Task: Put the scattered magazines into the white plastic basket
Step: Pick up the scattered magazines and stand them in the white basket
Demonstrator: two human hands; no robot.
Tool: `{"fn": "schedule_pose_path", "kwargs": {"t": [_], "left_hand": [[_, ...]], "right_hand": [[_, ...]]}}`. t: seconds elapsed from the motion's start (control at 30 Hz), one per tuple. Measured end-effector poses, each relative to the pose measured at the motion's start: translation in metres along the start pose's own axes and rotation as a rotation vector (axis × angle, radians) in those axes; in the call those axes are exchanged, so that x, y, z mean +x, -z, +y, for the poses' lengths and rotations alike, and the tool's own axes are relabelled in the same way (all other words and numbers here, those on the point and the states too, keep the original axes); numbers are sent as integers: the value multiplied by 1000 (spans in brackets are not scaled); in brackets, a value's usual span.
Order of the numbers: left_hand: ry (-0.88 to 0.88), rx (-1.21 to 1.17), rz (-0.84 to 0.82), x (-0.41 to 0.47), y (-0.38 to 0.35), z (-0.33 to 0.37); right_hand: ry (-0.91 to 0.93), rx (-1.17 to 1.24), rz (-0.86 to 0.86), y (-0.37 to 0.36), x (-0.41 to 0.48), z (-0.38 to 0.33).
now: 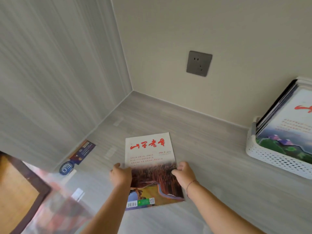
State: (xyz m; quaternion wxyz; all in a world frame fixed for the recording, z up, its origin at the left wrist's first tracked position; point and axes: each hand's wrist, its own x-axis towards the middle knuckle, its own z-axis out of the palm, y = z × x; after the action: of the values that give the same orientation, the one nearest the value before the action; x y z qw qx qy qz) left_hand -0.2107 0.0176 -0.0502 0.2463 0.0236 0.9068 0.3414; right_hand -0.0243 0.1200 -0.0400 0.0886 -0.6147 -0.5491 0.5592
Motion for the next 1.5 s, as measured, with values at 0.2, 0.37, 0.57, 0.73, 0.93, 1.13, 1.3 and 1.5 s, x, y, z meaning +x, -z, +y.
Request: {"fn": "schedule_pose_path", "kwargs": {"t": [0.2,0.37,0.57,0.73,0.93,1.13,1.3,1.5], "left_hand": [[127,-262,-236,9,6,1],[60,-450,-533,-1,8,10],[-152,-527,-821,-34,5,50],[-315,-430,-943,-65,-14,93],[-567,-125,-912,-114,-65,138],[-670,-246,-754,-186,-128,204],[-787,-338,-702,-249,-177,263],[-832,-308,-659,-272,-210,280]], "right_hand": [[-39,84,-31,2,6,-2],[-71,223,-97,6,8,2],[134,310,122,43,9,-1],[160,599,12,115,-4,4],[234,542,268,208,-24,27],[389,485,518,315,-40,33],[449,403,710,401,-46,23],[430,325,786,439,-34,22]]}}
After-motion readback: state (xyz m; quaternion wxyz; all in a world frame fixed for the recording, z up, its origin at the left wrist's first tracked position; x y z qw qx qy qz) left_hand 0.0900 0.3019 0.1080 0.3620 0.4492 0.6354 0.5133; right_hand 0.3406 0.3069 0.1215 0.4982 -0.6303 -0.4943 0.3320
